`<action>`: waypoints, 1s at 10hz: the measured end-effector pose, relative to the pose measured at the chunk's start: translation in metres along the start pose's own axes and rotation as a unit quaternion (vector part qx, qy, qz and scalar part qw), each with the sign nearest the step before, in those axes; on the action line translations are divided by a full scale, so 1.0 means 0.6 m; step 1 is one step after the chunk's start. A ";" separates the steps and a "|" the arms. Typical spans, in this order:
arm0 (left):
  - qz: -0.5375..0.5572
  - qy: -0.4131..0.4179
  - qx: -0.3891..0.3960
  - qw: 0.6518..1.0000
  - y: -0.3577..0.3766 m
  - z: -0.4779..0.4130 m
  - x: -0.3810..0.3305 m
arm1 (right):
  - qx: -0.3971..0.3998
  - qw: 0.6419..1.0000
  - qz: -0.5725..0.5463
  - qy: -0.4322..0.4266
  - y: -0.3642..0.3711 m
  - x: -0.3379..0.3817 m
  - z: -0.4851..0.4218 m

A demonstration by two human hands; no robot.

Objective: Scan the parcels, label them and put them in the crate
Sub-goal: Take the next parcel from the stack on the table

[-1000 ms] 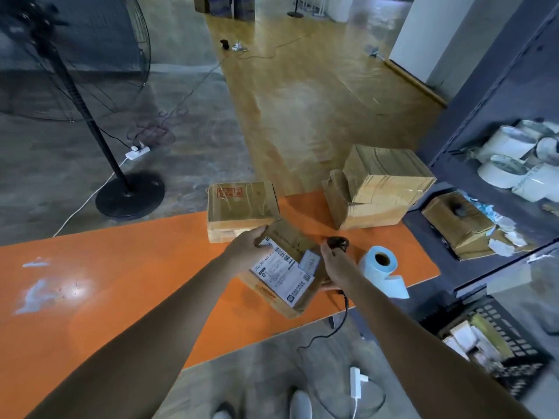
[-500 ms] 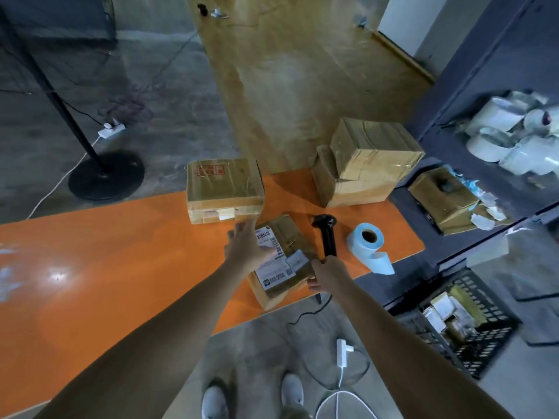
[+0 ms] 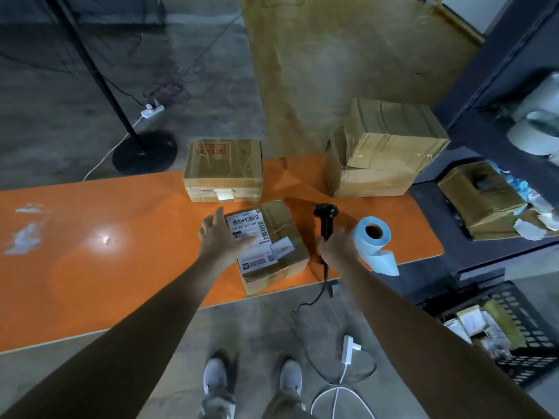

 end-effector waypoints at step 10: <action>0.051 0.044 0.081 0.994 -0.155 0.060 -0.012 | 0.138 0.974 -0.179 -0.018 -0.066 0.262 0.165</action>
Point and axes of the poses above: each hand's wrist, its own z-axis away from the middle knuckle, its own y-axis out of the palm, x = y × z, the point moved 6 cm from there along -z, towards the middle knuckle, and after that the axes turned 10 degrees about -x, right-handed, at the moved point
